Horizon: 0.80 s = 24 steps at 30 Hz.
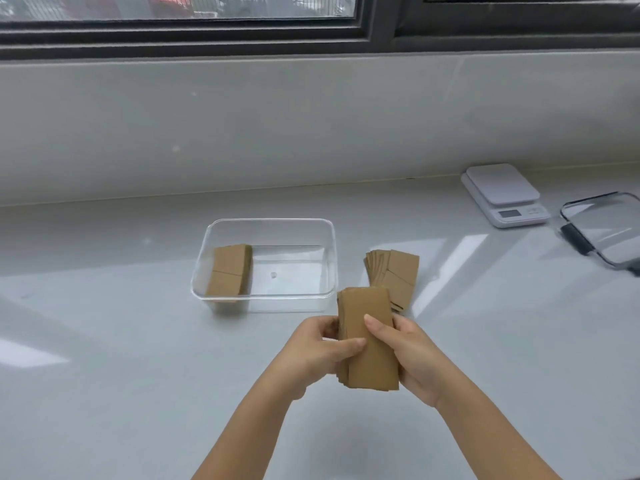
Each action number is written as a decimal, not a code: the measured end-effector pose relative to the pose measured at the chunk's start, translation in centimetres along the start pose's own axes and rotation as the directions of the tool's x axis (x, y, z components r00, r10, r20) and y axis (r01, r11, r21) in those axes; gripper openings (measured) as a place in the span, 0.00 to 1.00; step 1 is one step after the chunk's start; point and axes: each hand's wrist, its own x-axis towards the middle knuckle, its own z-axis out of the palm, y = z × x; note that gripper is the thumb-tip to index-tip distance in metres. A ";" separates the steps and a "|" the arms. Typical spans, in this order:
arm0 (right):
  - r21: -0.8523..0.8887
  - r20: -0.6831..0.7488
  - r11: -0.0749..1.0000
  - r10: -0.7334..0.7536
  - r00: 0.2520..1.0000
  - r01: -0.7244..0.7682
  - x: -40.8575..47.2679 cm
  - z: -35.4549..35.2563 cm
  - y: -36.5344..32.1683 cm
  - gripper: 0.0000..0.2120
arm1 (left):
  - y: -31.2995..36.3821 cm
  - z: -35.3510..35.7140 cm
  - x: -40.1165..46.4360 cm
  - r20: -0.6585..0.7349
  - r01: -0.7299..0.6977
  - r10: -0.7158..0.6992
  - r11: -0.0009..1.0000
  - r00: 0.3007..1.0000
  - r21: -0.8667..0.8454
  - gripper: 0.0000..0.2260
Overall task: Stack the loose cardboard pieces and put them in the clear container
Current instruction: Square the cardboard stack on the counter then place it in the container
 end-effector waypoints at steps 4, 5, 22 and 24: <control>0.005 -0.045 1.000 -0.004 0.999 0.005 0.3 -4.4 -0.7 0.19 | 0.8 3.0 3.7 0.091 0.062 -0.059 0.998 0.994 -0.029 0.18; 0.011 -0.065 1.000 -0.014 0.998 0.015 0.6 -5.3 -1.0 0.21 | 1.2 3.6 4.5 0.084 0.074 -0.071 0.996 0.994 -0.039 0.17; -0.248 -0.536 0.960 -0.026 0.844 -0.128 12.4 -8.7 -2.6 0.17 | 3.4 6.2 17.4 -0.367 0.219 -0.073 0.901 0.927 0.375 0.19; -0.265 -0.522 0.957 -0.044 0.852 -0.114 12.7 -8.9 -2.6 0.21 | 2.6 6.4 17.9 -0.348 0.230 -0.088 0.890 0.934 0.393 0.22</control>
